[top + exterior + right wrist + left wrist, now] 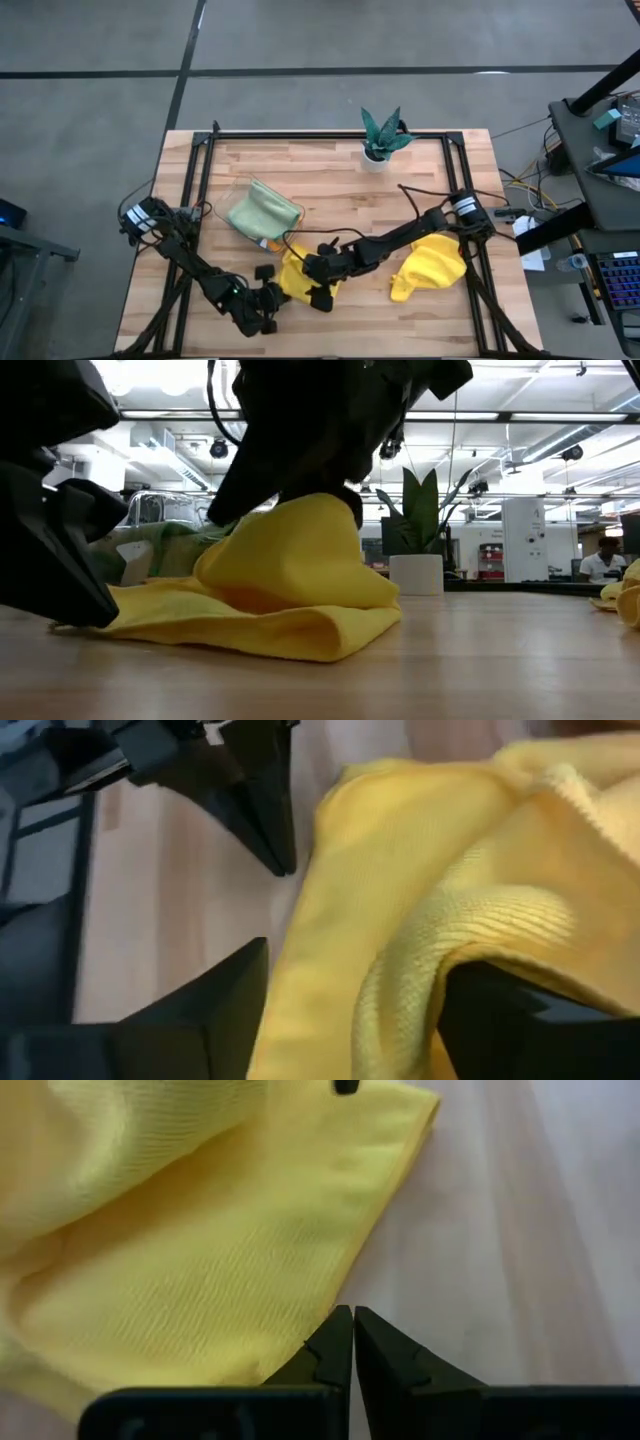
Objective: Fold microfiber towels
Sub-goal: Fold the left yellow microfiber cloth
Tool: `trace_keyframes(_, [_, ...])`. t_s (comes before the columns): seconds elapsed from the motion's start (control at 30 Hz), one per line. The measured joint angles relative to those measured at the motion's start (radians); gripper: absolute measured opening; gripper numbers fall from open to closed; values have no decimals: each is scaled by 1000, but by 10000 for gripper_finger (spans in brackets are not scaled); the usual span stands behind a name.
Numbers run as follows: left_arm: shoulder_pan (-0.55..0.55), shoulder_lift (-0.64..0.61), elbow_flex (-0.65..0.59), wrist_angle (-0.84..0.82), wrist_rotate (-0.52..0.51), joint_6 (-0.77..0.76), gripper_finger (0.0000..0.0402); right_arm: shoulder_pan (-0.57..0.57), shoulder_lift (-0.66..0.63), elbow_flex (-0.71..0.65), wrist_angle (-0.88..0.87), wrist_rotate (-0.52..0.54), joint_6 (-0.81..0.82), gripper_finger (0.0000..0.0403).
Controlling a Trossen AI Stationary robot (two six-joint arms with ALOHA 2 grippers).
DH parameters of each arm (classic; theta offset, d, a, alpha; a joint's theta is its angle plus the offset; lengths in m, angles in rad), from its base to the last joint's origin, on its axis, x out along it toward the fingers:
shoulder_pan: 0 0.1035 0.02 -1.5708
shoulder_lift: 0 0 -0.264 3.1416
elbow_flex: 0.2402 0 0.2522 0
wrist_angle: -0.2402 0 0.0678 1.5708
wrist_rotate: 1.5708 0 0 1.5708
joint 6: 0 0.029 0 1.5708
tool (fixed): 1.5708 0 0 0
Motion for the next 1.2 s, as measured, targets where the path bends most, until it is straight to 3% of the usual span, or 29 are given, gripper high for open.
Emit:
trace_keyframes(0.13, [2, 0, 16, 5, 11, -25, 0, 0, -38, 0, -74, -66, 9, 266])
trace_keyframes(0.3, [5, -1, 22, 38, 11, -25, 0, 4, -88, 0, -140, -71, 16, 270])
trace_keyframes(0.57, [14, -21, 28, 48, 33, 10, 0, 11, -70, 0, -31, -19, 15, 251])
trace_keyframes(0.83, [13, -182, 30, 32, 130, 127, 0, 41, -43, 0, 39, -44, -56, 246])
trace_keyframes(0.93, [16, -250, 29, 16, 106, 187, 0, 67, -40, 0, 33, -79, -90, 246])
trace_keyframes(1.07, [34, -305, 28, 14, 2, 253, 0, 95, -50, 0, 5, -81, -105, 247])
trace_keyframes(1.2, [52, -317, 28, 13, 0, 294, 0, 104, -82, 0, -59, -66, -111, 246])
